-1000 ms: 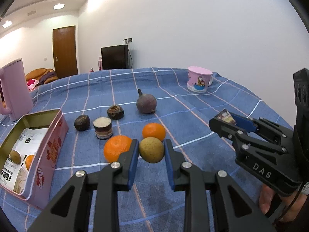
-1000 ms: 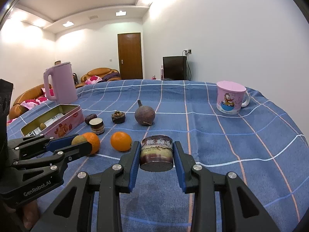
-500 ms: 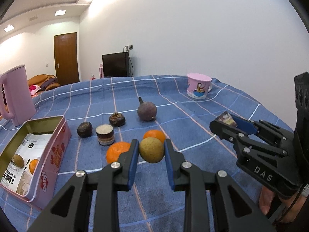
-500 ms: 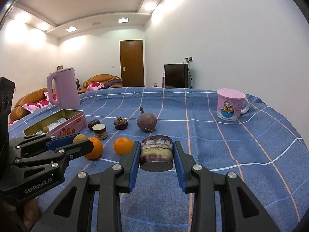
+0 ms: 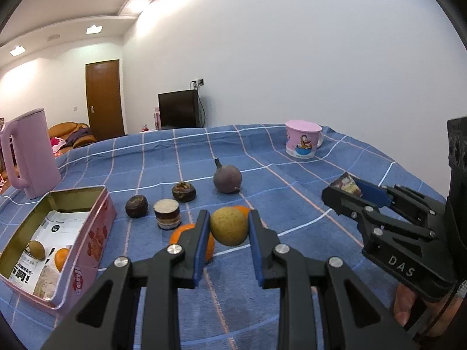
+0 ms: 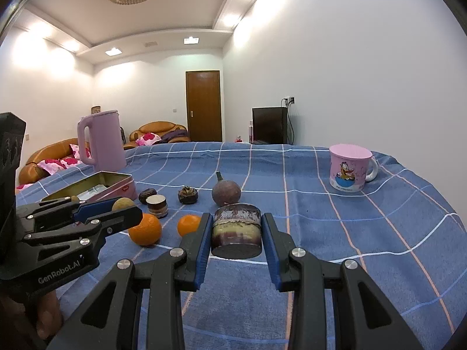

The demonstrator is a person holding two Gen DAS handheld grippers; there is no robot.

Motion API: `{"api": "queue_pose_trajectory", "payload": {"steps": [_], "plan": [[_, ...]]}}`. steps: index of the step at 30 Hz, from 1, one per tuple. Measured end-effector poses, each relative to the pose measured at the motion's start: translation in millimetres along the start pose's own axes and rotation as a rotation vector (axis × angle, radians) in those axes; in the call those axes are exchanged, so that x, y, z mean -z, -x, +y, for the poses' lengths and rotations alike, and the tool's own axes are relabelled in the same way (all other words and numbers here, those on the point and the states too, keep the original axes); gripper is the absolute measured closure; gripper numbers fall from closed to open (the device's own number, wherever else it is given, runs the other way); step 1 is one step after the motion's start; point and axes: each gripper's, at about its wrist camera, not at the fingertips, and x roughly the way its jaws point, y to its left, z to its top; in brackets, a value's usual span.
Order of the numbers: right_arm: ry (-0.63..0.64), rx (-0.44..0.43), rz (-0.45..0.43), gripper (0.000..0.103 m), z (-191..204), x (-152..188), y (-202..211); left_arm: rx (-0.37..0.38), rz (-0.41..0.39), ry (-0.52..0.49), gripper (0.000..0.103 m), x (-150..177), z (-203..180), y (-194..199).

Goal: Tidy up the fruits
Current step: 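Lift the kiwi and the striped can and carry them toward the tin, then lower the held kiwi and striped can over the tin box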

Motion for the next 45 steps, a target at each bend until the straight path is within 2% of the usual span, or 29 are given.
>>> {"api": "queue_pose_trajectory", "payload": {"steps": [6,10,21,33,45], "plan": [[0.032,0.013,0.037,0.067,8,-2,-5,-0.025,-0.006,0.015,0.075,-4,11,6],[0.004,-0.025,0.05,0.067,11,-10,-10,-0.051,-0.005,0.036,0.075,-7,25,9],[0.071,-0.1,0.028,0.067,52,-35,-21,-0.126,-0.032,0.091,0.075,-13,62,20],[0.114,-0.166,0.017,0.067,83,-60,-37,-0.194,-0.018,0.137,0.075,-14,95,24],[0.161,-0.232,0.026,0.067,116,-71,-57,-0.261,0.001,0.169,0.075,-10,125,28]]}}
